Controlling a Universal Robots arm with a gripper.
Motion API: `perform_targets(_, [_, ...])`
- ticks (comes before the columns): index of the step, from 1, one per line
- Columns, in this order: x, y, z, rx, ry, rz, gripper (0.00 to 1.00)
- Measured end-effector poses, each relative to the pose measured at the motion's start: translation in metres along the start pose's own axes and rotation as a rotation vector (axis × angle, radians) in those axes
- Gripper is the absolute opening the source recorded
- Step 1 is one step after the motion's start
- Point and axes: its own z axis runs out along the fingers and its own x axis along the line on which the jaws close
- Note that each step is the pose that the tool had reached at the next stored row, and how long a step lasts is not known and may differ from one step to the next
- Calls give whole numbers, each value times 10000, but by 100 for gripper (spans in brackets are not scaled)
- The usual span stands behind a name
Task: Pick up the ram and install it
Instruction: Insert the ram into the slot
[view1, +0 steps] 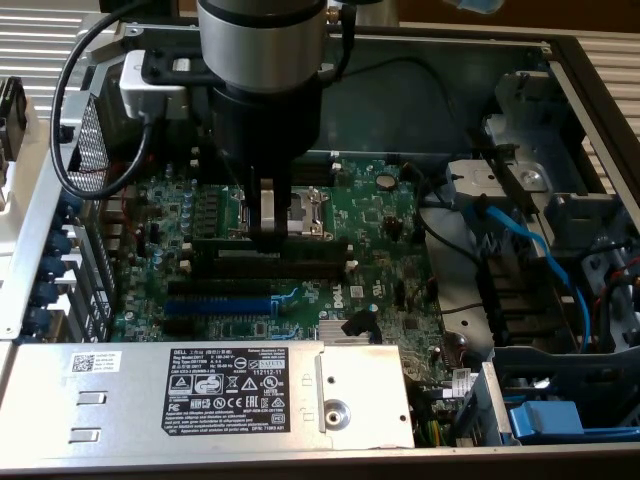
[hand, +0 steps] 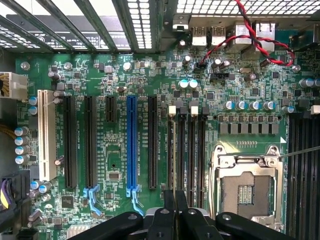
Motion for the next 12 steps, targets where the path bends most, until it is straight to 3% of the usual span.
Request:
perform_targets(9, [1, 6, 1, 1, 13, -53, 12])
perform_targets(12, [0, 7, 3, 42, 44, -54, 12])
